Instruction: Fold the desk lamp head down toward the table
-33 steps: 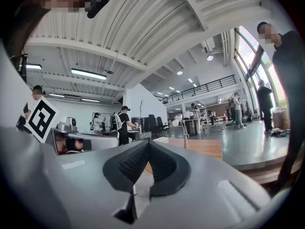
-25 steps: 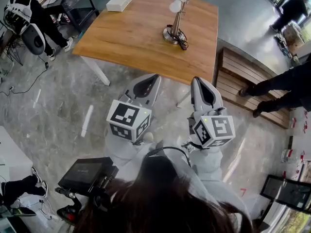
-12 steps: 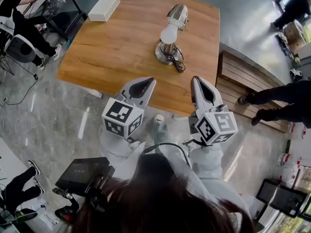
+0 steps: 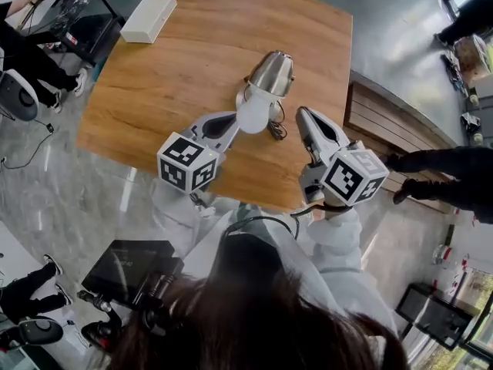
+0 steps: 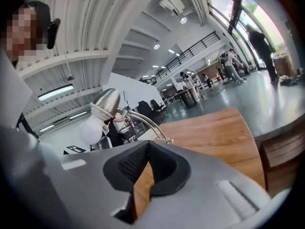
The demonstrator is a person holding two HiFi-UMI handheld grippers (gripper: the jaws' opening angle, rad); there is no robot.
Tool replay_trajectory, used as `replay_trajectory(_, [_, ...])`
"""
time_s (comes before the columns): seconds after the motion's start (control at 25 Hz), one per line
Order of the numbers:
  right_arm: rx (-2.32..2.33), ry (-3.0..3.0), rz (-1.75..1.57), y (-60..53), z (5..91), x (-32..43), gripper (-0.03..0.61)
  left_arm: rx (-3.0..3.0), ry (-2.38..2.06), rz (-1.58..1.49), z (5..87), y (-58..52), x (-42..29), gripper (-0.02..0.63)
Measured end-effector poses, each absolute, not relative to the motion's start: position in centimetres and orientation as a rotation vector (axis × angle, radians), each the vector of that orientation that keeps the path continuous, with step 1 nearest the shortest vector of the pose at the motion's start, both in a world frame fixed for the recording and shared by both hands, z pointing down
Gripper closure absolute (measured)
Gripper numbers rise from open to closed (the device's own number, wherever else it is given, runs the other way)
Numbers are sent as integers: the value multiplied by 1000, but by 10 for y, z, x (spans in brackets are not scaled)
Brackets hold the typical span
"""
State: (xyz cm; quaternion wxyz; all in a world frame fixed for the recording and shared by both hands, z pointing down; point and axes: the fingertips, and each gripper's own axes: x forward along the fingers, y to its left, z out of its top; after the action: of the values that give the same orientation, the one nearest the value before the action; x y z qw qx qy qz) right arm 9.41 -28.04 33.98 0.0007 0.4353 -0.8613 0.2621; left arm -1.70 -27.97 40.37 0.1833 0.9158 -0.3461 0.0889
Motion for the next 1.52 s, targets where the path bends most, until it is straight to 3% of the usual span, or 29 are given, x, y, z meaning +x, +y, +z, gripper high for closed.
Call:
replay_trajectory(0.2, [1074, -2765, 1315, -321, 345, 88, 575, 2615, -843, 306, 422, -322, -7, 609])
replay_trajectory(0.32, [923, -2738, 1700, -340, 348, 94, 572, 2637, -767, 334, 432, -344, 3, 554])
replay_trajectory(0.6, [418, -2618, 2266, -372, 337, 72, 454, 2660, -642, 438, 466, -386, 20, 489])
replay_trajectory(1.04, [30, -2387, 2592, -384, 353, 55, 423, 2752, -474, 555, 482, -410, 53, 454])
replay_trajectory(1.52, [-26, -2442, 2492, -378, 337, 42, 413, 2700, -349, 657, 492, -404, 60, 457])
